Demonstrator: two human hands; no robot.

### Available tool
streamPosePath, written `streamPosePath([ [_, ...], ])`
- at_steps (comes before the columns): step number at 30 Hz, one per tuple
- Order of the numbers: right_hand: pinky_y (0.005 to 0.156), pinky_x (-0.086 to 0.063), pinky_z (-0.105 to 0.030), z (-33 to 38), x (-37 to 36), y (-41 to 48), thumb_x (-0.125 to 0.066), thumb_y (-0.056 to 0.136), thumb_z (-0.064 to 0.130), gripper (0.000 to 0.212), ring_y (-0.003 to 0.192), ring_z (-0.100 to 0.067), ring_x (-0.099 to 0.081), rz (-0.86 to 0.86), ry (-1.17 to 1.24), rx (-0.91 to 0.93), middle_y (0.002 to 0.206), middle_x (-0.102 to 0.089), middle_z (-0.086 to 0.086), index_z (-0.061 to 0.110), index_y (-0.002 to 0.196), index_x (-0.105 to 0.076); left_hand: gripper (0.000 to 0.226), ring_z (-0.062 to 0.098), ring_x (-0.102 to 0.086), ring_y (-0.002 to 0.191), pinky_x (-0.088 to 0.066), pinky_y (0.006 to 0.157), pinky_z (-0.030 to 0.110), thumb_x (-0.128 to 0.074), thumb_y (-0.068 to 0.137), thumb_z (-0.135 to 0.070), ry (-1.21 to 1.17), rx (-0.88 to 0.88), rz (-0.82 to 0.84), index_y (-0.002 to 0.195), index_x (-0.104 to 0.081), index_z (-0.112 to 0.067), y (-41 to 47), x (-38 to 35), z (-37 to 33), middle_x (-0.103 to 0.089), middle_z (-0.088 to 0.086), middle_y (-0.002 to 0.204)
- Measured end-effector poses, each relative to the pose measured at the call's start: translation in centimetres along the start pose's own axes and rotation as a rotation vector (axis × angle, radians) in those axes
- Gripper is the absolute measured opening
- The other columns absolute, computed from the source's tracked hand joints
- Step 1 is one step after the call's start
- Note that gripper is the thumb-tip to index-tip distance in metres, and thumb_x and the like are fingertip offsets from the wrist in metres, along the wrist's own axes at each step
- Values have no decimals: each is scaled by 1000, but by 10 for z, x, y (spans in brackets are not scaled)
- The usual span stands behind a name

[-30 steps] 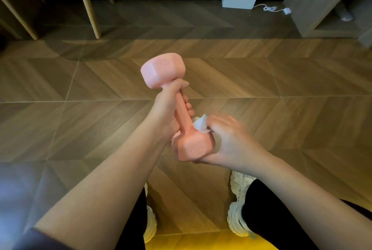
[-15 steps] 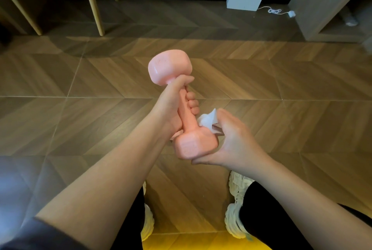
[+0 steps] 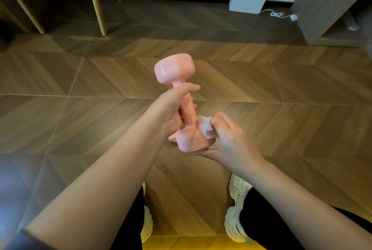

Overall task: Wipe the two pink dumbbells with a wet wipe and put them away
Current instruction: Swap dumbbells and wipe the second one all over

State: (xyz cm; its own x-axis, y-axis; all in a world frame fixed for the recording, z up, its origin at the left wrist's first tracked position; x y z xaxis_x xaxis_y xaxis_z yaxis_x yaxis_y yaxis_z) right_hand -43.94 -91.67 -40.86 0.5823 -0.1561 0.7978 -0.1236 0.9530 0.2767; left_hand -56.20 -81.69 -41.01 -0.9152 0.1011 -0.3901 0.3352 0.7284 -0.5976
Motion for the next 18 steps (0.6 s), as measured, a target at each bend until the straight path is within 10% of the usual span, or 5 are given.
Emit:
streamPosePath([
  [8,82,-47,-25,0,-5,1,-93,57,45,62,96,-1,-56,146,209,-182,104,-61,17,23,106,-63,40,21,-50,67,-43,56,30,-75,58,-26,-58,41,-84,87,-51,-14,3,6,3,-46,2,71],
  [18,65,-38,-8,8,-2,1,-98,46,36,59,82,12,-53,175,326,-270,83,-55,19,36,81,-51,28,11,-37,43,-31,49,24,-64,91,-27,-177,78,-118,71,-46,-20,-3,-4,3,-42,-6,54],
])
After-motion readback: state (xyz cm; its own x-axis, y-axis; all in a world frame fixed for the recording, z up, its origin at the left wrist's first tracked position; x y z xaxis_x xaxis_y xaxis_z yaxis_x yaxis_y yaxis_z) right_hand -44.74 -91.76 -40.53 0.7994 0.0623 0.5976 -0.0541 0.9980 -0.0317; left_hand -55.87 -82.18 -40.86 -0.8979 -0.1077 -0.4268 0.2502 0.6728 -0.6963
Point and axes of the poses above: each hand's wrist, its own y-axis towards the middle knuckle, its own x-axis out of the back of the hand, z = x × y, the point moved 3 cm from there along y, towards the middle knuckle
